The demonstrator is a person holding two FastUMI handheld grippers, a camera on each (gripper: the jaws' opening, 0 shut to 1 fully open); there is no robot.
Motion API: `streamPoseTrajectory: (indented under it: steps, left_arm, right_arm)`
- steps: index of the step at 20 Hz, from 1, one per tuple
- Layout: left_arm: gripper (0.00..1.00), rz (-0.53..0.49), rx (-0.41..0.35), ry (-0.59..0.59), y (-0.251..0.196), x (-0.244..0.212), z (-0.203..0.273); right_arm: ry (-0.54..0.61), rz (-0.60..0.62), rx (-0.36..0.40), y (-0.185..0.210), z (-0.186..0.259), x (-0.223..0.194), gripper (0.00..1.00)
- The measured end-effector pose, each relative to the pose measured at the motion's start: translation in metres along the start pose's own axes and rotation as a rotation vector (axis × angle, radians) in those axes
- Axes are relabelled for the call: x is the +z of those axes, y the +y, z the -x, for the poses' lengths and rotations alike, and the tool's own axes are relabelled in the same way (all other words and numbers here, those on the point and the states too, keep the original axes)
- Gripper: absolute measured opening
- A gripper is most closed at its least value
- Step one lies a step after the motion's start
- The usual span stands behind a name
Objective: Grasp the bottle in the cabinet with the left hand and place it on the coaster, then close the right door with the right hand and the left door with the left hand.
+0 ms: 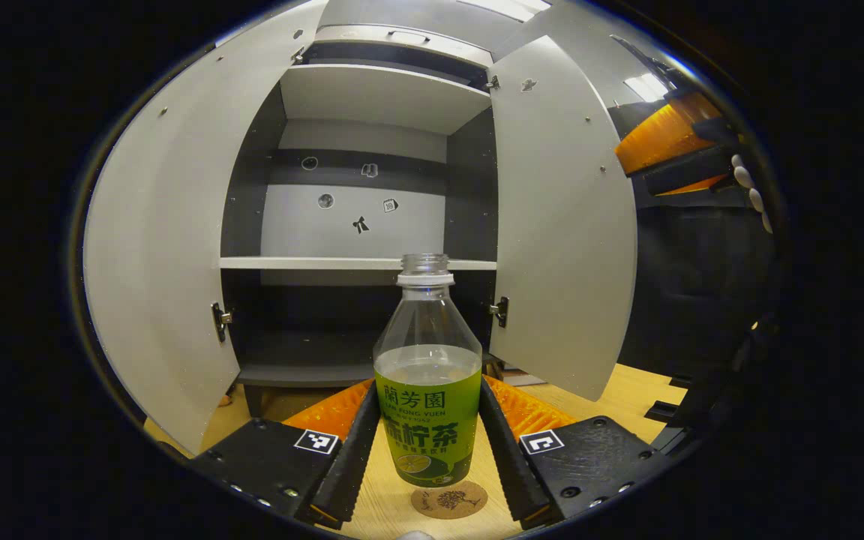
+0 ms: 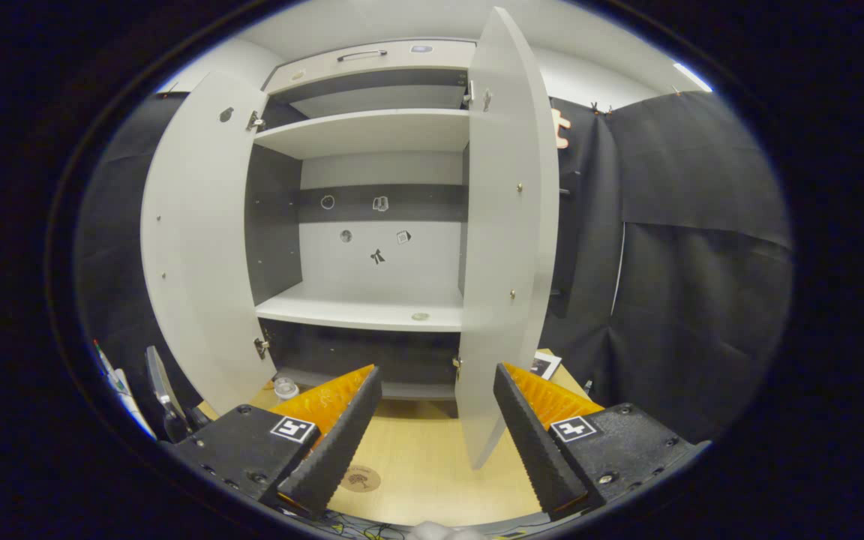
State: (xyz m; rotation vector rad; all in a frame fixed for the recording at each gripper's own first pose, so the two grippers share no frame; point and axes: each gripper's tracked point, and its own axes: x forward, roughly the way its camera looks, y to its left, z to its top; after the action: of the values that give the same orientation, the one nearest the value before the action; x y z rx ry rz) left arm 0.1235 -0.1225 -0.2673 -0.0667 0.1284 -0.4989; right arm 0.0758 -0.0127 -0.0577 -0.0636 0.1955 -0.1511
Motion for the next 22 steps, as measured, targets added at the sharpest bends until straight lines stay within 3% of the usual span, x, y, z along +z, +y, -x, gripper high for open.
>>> streamPoseTrajectory:
  steps: [4, 5, 6, 9, 11, 12, 15, 22]
  left_arm:
    - [0.73, 0.001, -0.05, 0.013, -0.013, -0.039, 0.0]
    - [0.77, -0.003, -0.055, 0.02, -0.014, -0.048, -0.001]
    - [0.73, -0.004, -0.052, 0.022, -0.014, -0.056, -0.001]
    - [0.73, -0.003, -0.062, 0.034, -0.017, -0.075, -0.003]
    - [0.73, -0.018, -0.065, 0.025, -0.018, -0.081, -0.004]
    - [0.78, -0.021, -0.067, 0.012, -0.018, -0.081, -0.004]
    - [0.75, -0.015, -0.069, 0.024, -0.018, -0.094, -0.007]
    - [0.78, -0.055, -0.077, 0.041, -0.021, -0.104, -0.004]
  right_arm:
    - [0.026, 0.025, 0.004, 0.001, 0.003, -0.01, 0.99]
    - [0.033, 0.031, 0.006, 0.002, 0.003, -0.012, 0.99]
    - [0.038, 0.035, 0.007, 0.002, 0.004, -0.014, 0.99]
    - [0.051, 0.048, 0.01, 0.001, 0.006, -0.018, 0.99]
    - [0.054, 0.061, 0.009, 0.001, 0.006, -0.019, 0.99]
    - [0.055, 0.065, 0.009, 0.001, 0.007, -0.02, 0.99]
    - [0.058, 0.074, 0.017, 0.003, 0.007, -0.022, 0.99]
    - [0.068, 0.072, 0.017, 0.004, 0.009, -0.025, 0.99]
